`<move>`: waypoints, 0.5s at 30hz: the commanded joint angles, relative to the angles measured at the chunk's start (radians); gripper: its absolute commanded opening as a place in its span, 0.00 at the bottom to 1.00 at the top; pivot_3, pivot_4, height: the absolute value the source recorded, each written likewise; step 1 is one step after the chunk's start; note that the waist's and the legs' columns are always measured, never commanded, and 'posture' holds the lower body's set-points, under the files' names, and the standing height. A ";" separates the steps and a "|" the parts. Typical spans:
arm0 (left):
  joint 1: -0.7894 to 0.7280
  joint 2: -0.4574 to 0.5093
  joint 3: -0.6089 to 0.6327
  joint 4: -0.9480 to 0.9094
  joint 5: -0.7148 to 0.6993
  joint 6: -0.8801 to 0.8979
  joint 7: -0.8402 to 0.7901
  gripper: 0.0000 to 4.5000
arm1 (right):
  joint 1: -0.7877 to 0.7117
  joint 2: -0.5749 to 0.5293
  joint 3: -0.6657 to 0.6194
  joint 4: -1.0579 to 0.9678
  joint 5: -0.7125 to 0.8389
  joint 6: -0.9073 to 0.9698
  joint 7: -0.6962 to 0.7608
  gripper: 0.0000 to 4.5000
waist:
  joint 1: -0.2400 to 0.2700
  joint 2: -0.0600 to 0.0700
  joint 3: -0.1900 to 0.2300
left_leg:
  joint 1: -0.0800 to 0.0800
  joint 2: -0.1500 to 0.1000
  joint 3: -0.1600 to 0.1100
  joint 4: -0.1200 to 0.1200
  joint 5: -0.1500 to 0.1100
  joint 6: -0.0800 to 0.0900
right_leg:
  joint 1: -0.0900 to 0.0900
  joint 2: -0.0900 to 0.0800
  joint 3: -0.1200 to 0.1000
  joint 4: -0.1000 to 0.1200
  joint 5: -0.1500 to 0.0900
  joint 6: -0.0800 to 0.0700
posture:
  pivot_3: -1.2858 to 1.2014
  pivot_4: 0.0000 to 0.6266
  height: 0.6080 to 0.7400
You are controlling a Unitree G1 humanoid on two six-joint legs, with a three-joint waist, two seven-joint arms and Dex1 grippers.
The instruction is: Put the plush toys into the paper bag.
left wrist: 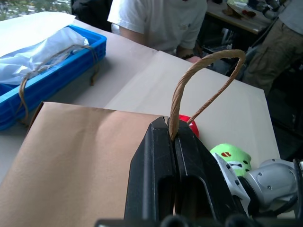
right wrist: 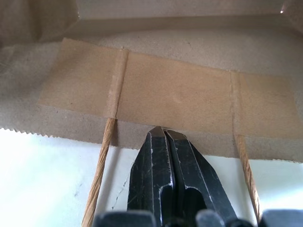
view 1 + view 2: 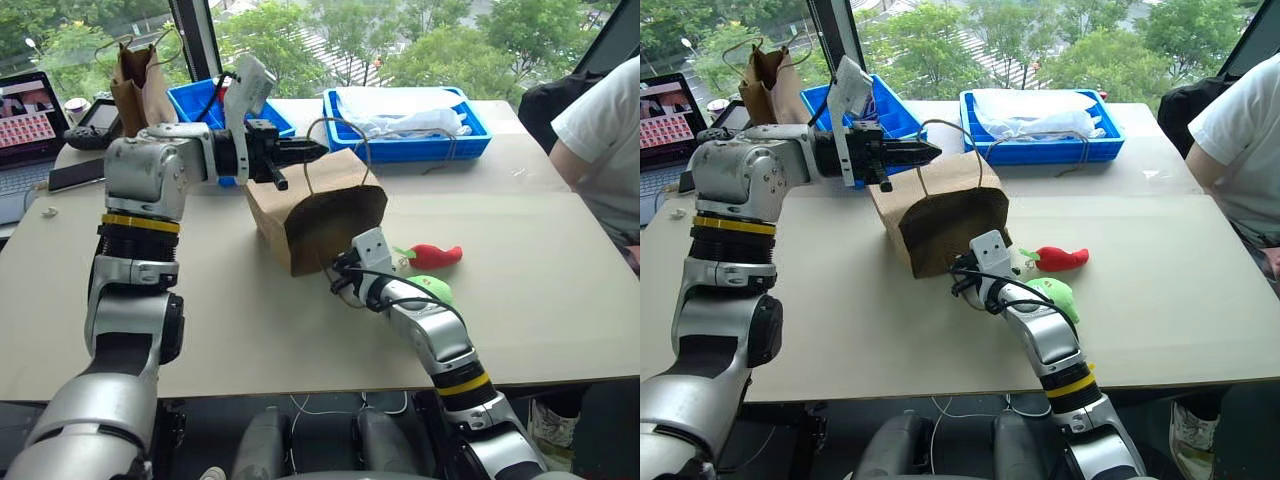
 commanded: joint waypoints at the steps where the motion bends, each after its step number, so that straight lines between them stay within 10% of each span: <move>1: -0.077 -0.011 0.102 0.100 -0.013 0.002 0.137 0.00 | 0.022 0.003 0.011 -0.005 -0.016 0.047 0.018 0.01 | 0.000 0.000 0.000 | 0.000 0.000 0.000 0.000 0.000 0.000 | 0.000 0.000 0.000 0.000 0.000 0.000 | 0.52 0.24 1.00; 15: -0.051 -0.063 0.165 0.092 -0.096 0.085 0.221 0.00 | 0.013 -0.016 -0.045 -0.118 -0.008 0.081 0.045 0.01 | 0.000 0.000 0.000 | 0.000 0.000 0.000 -0.001 0.000 -0.001 | 0.000 -0.001 0.000 0.000 0.000 0.000 | 0.52 0.24 1.00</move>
